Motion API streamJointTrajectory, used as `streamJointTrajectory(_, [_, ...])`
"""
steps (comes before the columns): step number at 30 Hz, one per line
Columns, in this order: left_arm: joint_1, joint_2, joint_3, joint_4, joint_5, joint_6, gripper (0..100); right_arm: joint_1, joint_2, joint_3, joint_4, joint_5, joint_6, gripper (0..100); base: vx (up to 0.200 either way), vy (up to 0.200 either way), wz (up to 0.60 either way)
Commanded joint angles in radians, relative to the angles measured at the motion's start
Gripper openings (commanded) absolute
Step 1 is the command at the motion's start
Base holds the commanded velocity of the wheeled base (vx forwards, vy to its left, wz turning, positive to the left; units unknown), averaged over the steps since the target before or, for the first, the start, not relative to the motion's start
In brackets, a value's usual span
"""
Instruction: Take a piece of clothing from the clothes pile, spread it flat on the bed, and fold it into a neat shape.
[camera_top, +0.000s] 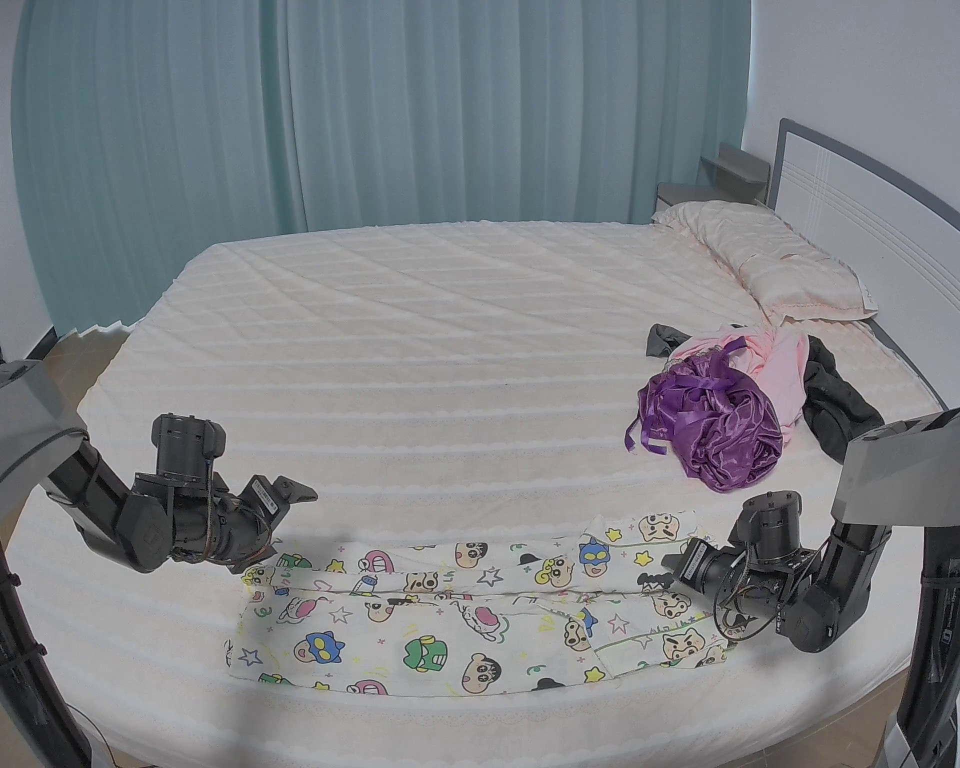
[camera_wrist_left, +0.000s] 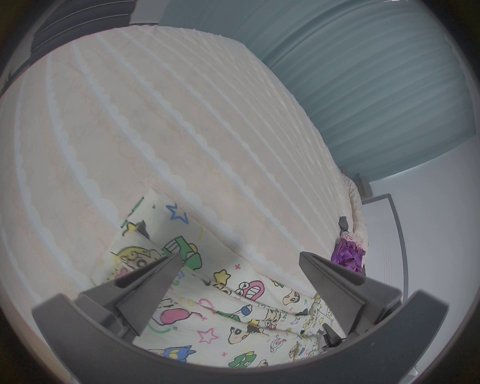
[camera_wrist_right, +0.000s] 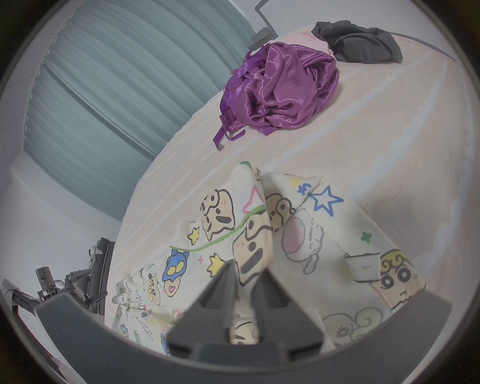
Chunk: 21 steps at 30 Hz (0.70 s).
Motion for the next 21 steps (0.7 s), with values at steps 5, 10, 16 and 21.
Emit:
streamJointTrajectory(5, [-0.043, 0.054, -0.001, -0.020, 0.018, -0.032, 100, 0.004, -0.002, 0.005, -0.007, 0.000, 0.000, 100, 0.000, 0.000, 0.00])
streamJointTrajectory(10, [-0.046, 0.062, -0.010, -0.022, 0.018, -0.059, 100, 0.012, -0.005, 0.005, -0.010, -0.002, 0.002, 100, 0.000, 0.000, 0.00])
streamJointTrajectory(16, [-0.062, 0.088, -0.013, -0.022, 0.021, -0.066, 100, 0.020, -0.005, 0.005, -0.010, 0.000, 0.002, 100, 0.000, 0.000, 0.00])
streamJointTrajectory(21, [-0.068, 0.085, 0.002, -0.014, 0.038, -0.061, 100, 0.018, -0.007, 0.005, -0.010, -0.002, 0.003, 100, 0.000, 0.000, 0.00])
